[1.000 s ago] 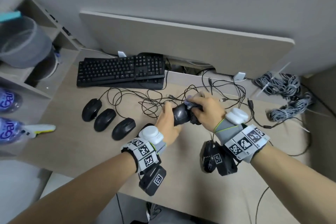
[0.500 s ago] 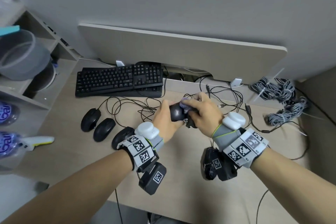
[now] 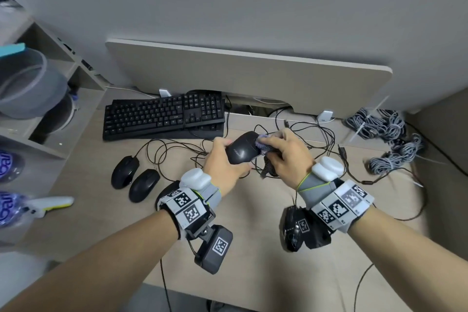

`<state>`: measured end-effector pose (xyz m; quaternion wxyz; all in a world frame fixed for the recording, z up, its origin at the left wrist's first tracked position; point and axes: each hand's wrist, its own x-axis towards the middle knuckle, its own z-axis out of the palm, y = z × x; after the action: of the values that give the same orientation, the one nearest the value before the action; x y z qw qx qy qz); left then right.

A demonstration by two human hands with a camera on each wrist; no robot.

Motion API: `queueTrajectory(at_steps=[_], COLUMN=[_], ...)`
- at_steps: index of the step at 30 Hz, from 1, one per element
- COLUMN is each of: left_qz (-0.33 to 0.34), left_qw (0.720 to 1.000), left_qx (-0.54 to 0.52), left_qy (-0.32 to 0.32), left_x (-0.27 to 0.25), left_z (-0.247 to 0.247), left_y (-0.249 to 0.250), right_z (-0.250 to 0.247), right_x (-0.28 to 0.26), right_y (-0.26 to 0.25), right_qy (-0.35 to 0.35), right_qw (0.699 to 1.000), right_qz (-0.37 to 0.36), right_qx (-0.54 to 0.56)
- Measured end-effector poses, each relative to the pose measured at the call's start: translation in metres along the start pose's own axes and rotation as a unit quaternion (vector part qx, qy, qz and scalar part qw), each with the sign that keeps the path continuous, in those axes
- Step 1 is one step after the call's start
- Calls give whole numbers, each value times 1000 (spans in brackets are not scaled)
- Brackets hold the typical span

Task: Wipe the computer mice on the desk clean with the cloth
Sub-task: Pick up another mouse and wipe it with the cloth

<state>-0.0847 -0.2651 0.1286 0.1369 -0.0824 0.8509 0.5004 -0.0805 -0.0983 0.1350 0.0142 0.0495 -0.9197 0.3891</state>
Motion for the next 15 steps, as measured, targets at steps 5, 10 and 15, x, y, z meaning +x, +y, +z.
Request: queueTrajectory(at_steps=[5, 10, 15], left_qz=[2, 10, 19], left_qw=[1000, 1000, 999], left_qx=[-26, -28, -34], left_qy=[13, 7, 3], left_x=[0, -3, -4], left_z=[1, 1, 0], left_y=[-1, -5, -5], right_z=[7, -1, -1], right_x=[-13, -3, -6], right_y=[-11, 5, 11], right_qy=[-42, -13, -20], right_qw=[997, 1000, 1000], right_qz=[-62, 28, 14], right_qx=[21, -5, 15])
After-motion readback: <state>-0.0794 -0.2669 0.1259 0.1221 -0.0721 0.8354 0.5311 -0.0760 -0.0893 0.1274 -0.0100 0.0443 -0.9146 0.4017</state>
